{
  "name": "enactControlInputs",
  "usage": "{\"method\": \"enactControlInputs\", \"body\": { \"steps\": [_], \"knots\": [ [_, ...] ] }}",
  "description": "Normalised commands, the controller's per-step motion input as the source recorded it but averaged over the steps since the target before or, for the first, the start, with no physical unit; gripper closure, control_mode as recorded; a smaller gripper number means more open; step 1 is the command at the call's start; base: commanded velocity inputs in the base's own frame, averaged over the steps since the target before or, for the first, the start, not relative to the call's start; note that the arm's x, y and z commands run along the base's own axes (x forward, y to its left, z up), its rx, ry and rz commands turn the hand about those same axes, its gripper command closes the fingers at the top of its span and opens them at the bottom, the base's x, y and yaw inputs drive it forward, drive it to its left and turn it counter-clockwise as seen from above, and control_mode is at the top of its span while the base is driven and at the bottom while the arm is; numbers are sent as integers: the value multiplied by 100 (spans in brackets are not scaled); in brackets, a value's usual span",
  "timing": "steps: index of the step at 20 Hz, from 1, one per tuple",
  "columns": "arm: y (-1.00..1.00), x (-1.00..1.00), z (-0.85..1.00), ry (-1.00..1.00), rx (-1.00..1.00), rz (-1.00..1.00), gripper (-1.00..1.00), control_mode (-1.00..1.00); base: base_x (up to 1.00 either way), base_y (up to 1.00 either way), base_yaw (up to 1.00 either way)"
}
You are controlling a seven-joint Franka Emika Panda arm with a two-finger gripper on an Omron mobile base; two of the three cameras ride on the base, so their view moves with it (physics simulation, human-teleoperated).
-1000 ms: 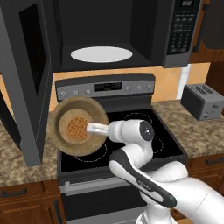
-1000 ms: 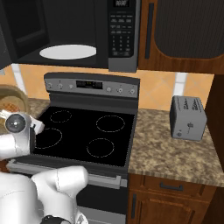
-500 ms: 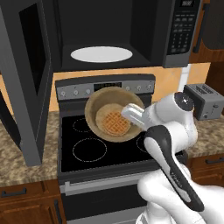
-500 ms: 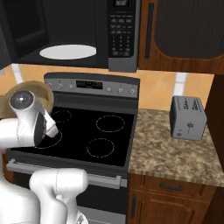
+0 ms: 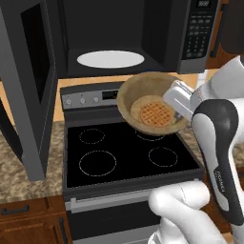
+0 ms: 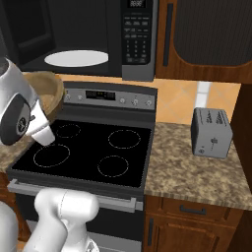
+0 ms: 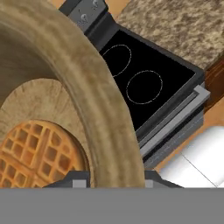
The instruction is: Open the microwave, place the bowl with waffle inside the microwave, then close the microwave door and turn it on.
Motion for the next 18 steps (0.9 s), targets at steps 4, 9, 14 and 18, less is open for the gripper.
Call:
{"method": "enactControlInputs", "body": {
  "steps": [4, 9, 14, 18],
  "knots": [
    [0, -4, 100, -21, 0, -18, 100, -100, 0, 0, 0],
    [0, 53, 68, -21, -2, -21, 100, -100, 0, 0, 0],
    [4, 91, 54, 0, 0, -11, 100, -100, 0, 0, 0],
    [19, 100, 4, 2, -3, -8, 100, -100, 0, 0, 0]
  ]
}}
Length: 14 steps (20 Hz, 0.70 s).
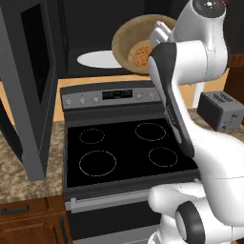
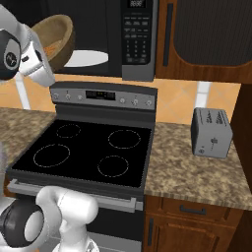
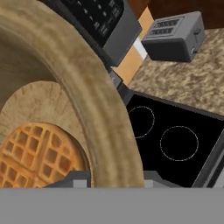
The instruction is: Open the microwave, place the bowl with waffle inside the microwave, then close the microwave door and turn it on.
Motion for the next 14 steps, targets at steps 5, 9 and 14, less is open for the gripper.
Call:
{"method": "enactControlInputs", "body": {
  "steps": [5, 9, 14],
  "knots": [
    [23, 100, -1, 9, 0, 0, 100, -100, 0, 0, 0],
    [14, 100, 0, 13, 0, 0, 100, -100, 0, 0, 0],
    [11, 100, -12, 11, 0, 2, 100, -100, 0, 0, 0]
  ]
}}
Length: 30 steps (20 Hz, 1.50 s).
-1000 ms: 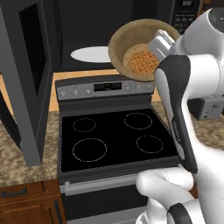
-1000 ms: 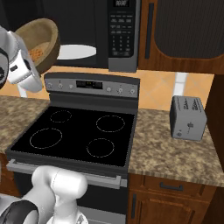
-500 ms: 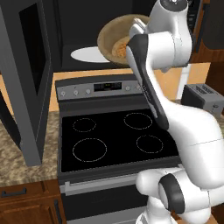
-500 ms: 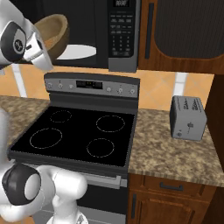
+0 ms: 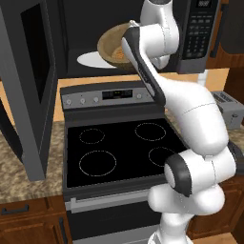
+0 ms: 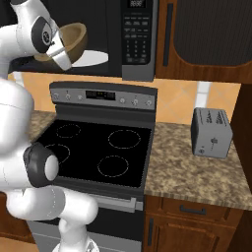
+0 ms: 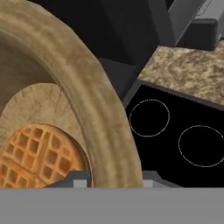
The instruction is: Open the microwave, place the bowl with waffle inside the microwave, then close the microwave door and turn it on.
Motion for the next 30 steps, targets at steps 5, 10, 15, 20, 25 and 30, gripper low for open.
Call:
{"method": "enactControlInputs", "body": {
  "steps": [5, 10, 15, 20, 25, 30],
  "knots": [
    [17, 100, -14, 2, 0, 0, 100, -100, 0, 0, 0],
    [23, 100, -3, 0, 0, 0, 100, -100, 0, 0, 0],
    [27, 84, -11, 0, 0, 0, -100, -100, 0, 0, 0],
    [18, 10, -1, -15, 0, 3, -100, -100, 0, 0, 0],
    [7, -23, 3, -40, 0, 2, -100, -100, 0, 0, 0],
    [-2, -98, -15, -44, 0, 8, -100, -100, 0, 0, 0]
  ]
}}
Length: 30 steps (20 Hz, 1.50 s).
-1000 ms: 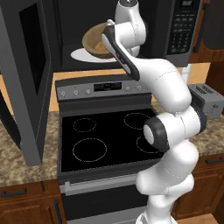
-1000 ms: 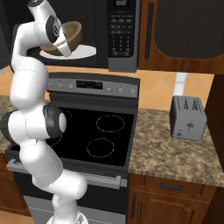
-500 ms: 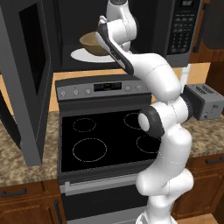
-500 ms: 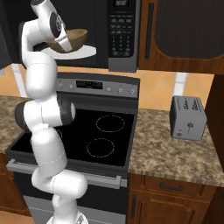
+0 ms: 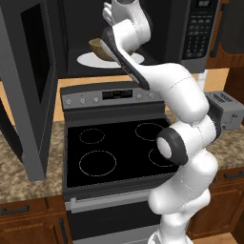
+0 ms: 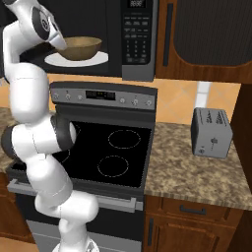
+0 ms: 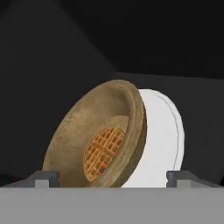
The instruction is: Open the microwave, place the bowl with waffle inside the microwave, then close the microwave door and turn it on.
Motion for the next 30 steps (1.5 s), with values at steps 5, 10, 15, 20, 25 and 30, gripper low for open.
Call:
{"method": "enactControlInputs", "body": {
  "steps": [5, 10, 15, 20, 25, 30],
  "knots": [
    [-21, -100, -41, -42, 4, 5, -100, -100, 0, 0, 0],
    [-53, -100, 0, -47, 17, 0, -100, -100, 0, 0, 0],
    [-58, -100, -15, -34, 9, -5, -100, -100, 0, 0, 0],
    [-42, -100, -51, -8, -8, -13, -100, -100, 0, 0, 0],
    [-10, -82, -71, 16, -13, -20, -100, -100, 0, 0, 0],
    [15, -6, -53, 40, 0, -33, -100, -100, 0, 0, 0]
  ]
}}
